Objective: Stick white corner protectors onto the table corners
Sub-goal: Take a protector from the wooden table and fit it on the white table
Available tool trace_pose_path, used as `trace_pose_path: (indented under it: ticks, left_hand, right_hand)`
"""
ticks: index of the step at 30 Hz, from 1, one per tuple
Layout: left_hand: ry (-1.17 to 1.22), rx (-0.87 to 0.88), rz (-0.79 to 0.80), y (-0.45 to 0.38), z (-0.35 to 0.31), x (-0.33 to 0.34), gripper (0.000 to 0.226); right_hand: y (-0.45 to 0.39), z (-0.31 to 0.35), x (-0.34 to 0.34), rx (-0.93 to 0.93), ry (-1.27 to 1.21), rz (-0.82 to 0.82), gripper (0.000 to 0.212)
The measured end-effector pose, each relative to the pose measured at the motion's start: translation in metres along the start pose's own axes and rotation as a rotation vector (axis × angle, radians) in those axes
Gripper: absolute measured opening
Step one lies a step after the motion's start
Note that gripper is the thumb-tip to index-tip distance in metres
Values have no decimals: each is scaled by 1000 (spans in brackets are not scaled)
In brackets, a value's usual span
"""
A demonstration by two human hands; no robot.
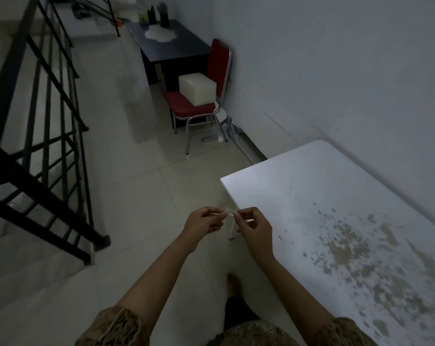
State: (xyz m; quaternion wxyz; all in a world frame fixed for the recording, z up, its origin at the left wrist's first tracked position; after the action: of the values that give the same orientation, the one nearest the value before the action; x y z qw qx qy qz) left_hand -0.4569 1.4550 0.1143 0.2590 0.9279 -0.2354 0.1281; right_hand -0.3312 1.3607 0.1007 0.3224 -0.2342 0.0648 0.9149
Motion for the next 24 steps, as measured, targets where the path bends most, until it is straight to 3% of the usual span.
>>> trace_pose_path:
  ticks: [5, 13, 19, 24]
  left_hand:
    - [-62, -68, 12, -96, -25, -10, 20]
    - [-209, -221, 37, -217, -45, -11, 8]
    - [-216, -436, 84, -283, -50, -18, 8]
    - [-378, -445, 184, -329, -59, -19, 6]
  right_hand:
    - [-82, -7, 32, 60, -25, 24, 13]
    - [-182, -36, 78, 401, -177, 120, 16]
    - [-221, -45, 101, 495, -119, 41, 14]
    - [-239, -46, 121, 632, -111, -102, 12]
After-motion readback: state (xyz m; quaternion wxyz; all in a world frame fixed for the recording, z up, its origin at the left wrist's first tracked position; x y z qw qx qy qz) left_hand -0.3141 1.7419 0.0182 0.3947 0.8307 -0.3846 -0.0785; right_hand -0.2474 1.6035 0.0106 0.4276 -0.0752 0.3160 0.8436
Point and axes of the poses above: each hand's wrist, its own y-axis away from the middle knuckle, its own x-axis out of the palm, z = x × y, the point moved 1 cm from there along -y, towards the middle knuckle, and after that the axes turned 14 degrees about y, right-handed, at the moved point
